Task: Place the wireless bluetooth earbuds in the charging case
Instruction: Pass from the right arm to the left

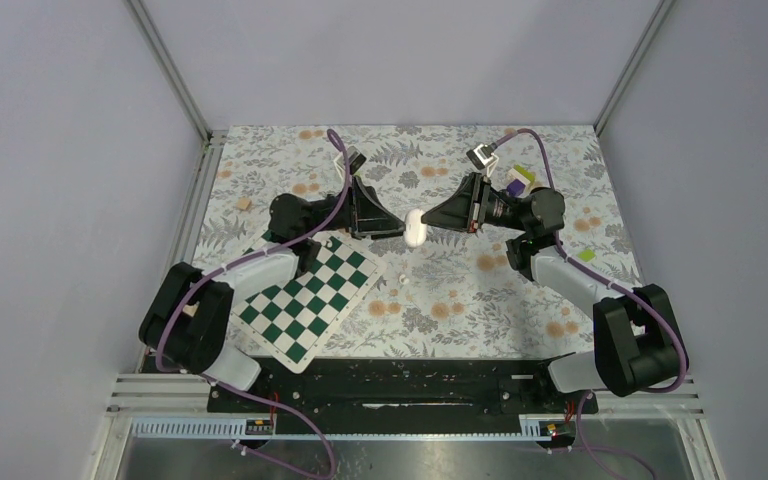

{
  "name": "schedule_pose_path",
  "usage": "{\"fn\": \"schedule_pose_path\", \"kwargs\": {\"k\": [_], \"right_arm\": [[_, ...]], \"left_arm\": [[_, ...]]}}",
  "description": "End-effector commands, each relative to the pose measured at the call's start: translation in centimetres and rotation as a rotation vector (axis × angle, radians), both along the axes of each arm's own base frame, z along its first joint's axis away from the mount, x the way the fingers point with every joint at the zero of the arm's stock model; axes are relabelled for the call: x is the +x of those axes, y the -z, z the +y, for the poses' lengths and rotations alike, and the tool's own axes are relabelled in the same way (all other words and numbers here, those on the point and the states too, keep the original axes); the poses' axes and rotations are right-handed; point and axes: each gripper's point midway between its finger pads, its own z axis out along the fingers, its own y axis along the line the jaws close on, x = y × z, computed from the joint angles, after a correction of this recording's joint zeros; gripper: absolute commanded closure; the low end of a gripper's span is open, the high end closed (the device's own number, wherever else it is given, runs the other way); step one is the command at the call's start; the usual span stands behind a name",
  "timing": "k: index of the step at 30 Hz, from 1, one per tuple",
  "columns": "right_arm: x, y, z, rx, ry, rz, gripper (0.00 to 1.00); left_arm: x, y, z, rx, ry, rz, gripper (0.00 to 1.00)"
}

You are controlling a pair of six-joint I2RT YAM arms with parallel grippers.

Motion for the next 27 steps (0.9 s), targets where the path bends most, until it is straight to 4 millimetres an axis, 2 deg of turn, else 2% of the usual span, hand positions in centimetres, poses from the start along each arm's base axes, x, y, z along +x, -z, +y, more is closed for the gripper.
{"fn": "schedule_pose_path", "kwargs": {"k": [1, 6, 11, 14, 15, 18, 19, 21, 23, 24, 25, 27], "right_arm": [[-0.2, -0.7, -0.1, 0.018, 0.000, -0.060, 1.00], [-0.1, -0.6, -0.1, 0.015, 0.000, -0.055, 1.00], [-0.3, -0.6, -0.1, 0.017, -0.006, -0.058, 1.00], [-0.3, -0.6, -0.1, 0.014, -0.010, -0.058, 1.00], [-0.4, -0.5, -0.1, 0.012, -0.012, -0.054, 1.00], [-0.4, -0.2, 0.0, 0.003, -0.019, -0.039, 0.99], [-0.5, -0.1, -0.1, 0.002, -0.022, -0.036, 0.78], [-0.3, 0.2, -0.4, -0.002, 0.002, -0.015, 0.38], [0.1, 0.8, -0.8, -0.018, 0.051, 0.001, 0.21], [0.1, 0.8, -1.1, -0.026, 0.088, -0.009, 0.06], [0.5, 1.4, -1.4, -0.042, 0.147, 0.000, 0.01], [1.1, 2.9, -1.9, -0.082, 0.288, 0.007, 0.01]], "left_arm": [[-1.6, -0.8, -0.3, 0.016, 0.024, -0.099, 0.43], [-1.3, -0.6, -0.7, 0.064, -0.006, -0.117, 0.45], [-0.9, -0.4, -1.1, 0.093, -0.029, -0.120, 0.54], [-0.8, -0.4, -1.2, 0.088, -0.028, -0.109, 0.56], [-0.6, -0.4, -1.2, 0.085, -0.031, -0.103, 0.59], [-0.3, -0.5, -1.4, 0.076, -0.032, -0.088, 0.92], [-0.2, -0.4, -1.5, 0.073, -0.032, -0.080, 1.00], [0.0, -0.4, -1.5, 0.071, -0.039, -0.071, 1.00], [0.2, -0.4, -1.4, 0.075, -0.055, -0.067, 1.00], [0.3, -0.4, -1.3, 0.080, -0.063, -0.066, 1.00], [0.4, -0.4, -1.2, 0.085, -0.074, -0.067, 1.00], [0.6, -0.1, -1.2, 0.103, -0.094, -0.080, 1.00]]}}
